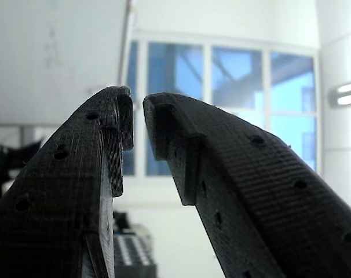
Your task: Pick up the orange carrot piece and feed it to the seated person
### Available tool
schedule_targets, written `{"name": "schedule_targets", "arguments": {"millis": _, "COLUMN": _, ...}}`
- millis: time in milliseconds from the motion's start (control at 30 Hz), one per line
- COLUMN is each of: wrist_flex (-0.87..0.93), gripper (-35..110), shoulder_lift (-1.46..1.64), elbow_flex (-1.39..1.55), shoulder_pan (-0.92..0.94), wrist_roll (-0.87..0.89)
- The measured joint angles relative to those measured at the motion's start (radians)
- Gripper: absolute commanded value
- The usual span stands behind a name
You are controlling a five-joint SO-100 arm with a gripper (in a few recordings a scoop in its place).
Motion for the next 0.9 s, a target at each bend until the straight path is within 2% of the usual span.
{"name": "schedule_targets", "arguments": {"millis": 267, "wrist_flex": 0.000, "gripper": -3, "shoulder_lift": 0.000, "elbow_flex": 0.000, "shoulder_pan": -0.002, "wrist_roll": 0.000}}
{"name": "schedule_targets", "arguments": {"millis": 500, "wrist_flex": 0.000, "gripper": -3, "shoulder_lift": 0.000, "elbow_flex": 0.000, "shoulder_pan": -0.074, "wrist_roll": 0.029}}
{"name": "schedule_targets", "arguments": {"millis": 633, "wrist_flex": 0.003, "gripper": -3, "shoulder_lift": 0.000, "elbow_flex": 0.000, "shoulder_pan": -0.081, "wrist_roll": 0.163}}
{"name": "schedule_targets", "arguments": {"millis": 900, "wrist_flex": 0.005, "gripper": -3, "shoulder_lift": 0.167, "elbow_flex": 0.126, "shoulder_pan": -0.091, "wrist_roll": 0.603}}
